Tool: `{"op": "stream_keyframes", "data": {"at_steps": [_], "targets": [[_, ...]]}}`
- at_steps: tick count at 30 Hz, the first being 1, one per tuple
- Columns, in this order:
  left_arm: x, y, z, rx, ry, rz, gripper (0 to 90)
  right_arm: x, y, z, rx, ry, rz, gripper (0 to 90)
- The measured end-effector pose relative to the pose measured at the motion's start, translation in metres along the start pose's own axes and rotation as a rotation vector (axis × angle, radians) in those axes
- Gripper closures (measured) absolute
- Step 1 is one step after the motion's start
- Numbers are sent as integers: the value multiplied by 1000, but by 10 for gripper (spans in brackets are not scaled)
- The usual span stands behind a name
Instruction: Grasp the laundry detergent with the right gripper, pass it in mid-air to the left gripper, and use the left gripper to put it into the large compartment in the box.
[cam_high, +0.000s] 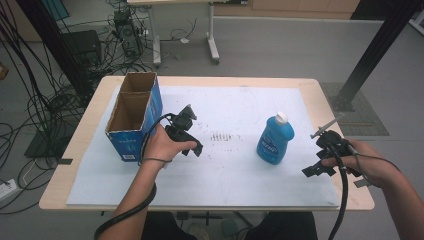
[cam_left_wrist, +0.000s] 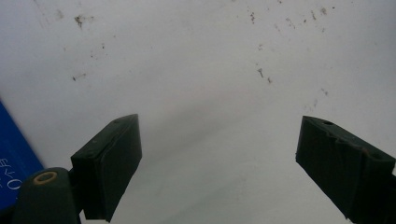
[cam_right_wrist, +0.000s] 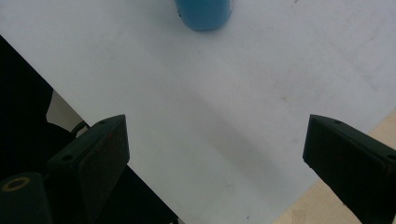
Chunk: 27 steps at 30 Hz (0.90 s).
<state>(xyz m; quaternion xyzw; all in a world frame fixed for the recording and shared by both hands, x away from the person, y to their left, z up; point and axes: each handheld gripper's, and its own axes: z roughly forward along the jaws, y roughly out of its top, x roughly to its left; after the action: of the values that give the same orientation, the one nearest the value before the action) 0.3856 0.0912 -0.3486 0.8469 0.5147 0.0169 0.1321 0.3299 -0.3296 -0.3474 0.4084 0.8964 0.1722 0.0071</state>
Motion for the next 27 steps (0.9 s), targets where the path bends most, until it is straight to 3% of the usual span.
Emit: {"op": "stream_keyframes", "data": {"at_steps": [27], "targets": [[1, -1, 5, 3, -8, -11, 147, 1, -9, 32, -41, 4, -25, 72]]}}
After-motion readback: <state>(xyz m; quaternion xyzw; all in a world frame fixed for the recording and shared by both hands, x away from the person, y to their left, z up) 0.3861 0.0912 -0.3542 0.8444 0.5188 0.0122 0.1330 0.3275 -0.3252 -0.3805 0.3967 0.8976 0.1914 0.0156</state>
